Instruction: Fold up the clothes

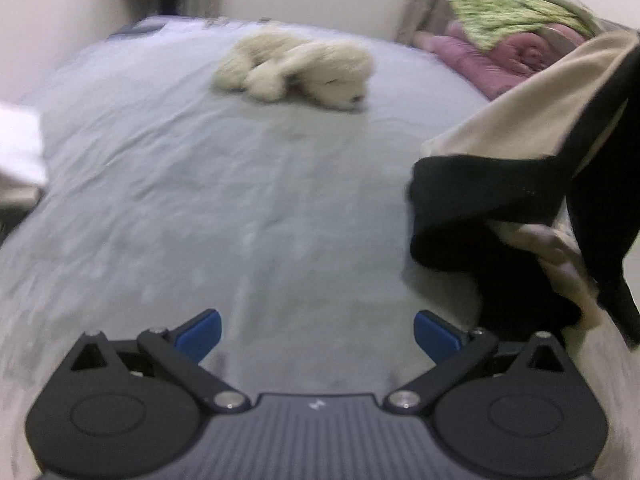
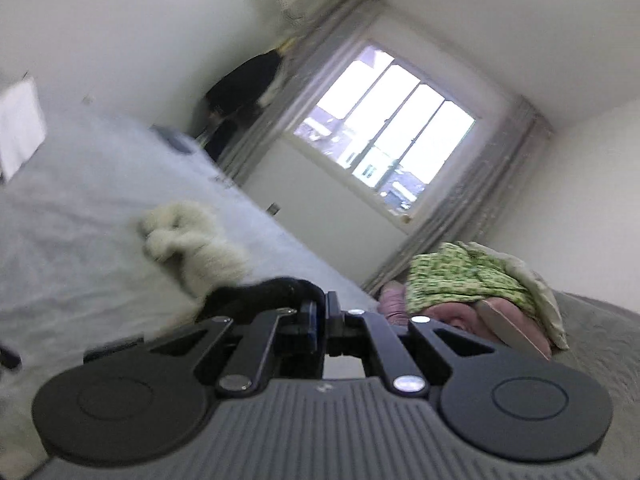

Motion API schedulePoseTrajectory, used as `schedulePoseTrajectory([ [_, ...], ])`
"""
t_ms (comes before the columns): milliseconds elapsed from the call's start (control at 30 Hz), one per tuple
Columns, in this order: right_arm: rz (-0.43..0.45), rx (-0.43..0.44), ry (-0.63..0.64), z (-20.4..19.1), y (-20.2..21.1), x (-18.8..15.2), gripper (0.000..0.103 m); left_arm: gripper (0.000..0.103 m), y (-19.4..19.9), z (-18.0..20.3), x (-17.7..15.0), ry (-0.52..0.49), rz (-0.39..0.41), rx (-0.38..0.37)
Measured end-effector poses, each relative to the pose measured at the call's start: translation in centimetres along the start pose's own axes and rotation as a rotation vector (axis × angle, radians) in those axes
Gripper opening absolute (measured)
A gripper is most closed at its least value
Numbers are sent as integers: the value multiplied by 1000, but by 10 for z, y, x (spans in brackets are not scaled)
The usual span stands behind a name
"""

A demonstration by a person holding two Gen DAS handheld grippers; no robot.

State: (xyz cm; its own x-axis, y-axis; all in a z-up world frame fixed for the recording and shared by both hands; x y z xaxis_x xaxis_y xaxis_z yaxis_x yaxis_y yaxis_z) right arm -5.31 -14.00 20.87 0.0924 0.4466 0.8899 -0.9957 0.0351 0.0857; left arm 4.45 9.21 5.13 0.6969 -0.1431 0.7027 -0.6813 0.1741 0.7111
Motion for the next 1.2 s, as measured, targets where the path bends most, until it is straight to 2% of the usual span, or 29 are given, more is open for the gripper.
schedulePoseTrajectory([
  [133,22,-25,-24,30,18,11,2,103,4,43,6,-102,73,-117],
  [200,23,-32,-21,34,21,15,2,103,5,71,6,-168,118,-151],
  [267,21,-32,-32,42,26,18,2,103,8,101,5,-265,186,-119],
  [367,25,-36,-43,50,35,19,2,102,9,134,5,-398,297,8],
  [433,27,-47,-47,58,36,18,2,100,5,134,10,-381,310,38],
  [533,13,-67,-60,71,40,11,2,94,4,131,16,-345,328,18],
  [633,-1,-47,-106,77,48,5,2,85,2,137,17,-364,347,13],
  [667,-3,-43,-111,77,51,5,2,78,2,140,17,-370,353,11],
  [733,-7,-36,-121,76,55,4,2,50,2,141,18,-370,363,9],
  [800,-9,-36,-125,77,59,4,2,1,5,131,22,-319,358,11],
  [900,-21,-43,-136,83,62,1,2,0,14,114,28,-240,362,9],
  [1033,-57,-45,-190,95,61,-12,2,0,52,83,30,-159,452,-4],
  [1100,-73,-35,-234,98,62,-16,2,0,59,76,26,-170,460,-25],
  [1200,-86,-14,-280,99,65,-15,2,3,58,87,12,-268,439,-110],
])
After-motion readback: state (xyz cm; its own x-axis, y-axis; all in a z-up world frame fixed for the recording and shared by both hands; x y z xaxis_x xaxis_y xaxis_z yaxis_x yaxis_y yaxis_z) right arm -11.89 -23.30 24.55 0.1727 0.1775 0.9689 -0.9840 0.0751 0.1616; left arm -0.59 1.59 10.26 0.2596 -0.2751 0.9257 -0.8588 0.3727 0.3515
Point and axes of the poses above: each gripper's, at about its wrist camera, not at the fingertips, and y roughly against the way its jaws point, z to its right, x to its top, the point moved 1 cm from there along -y, roughly the way its jaws point, and after that the axes turned 9 degrees about -y, right-handed, at the moved point
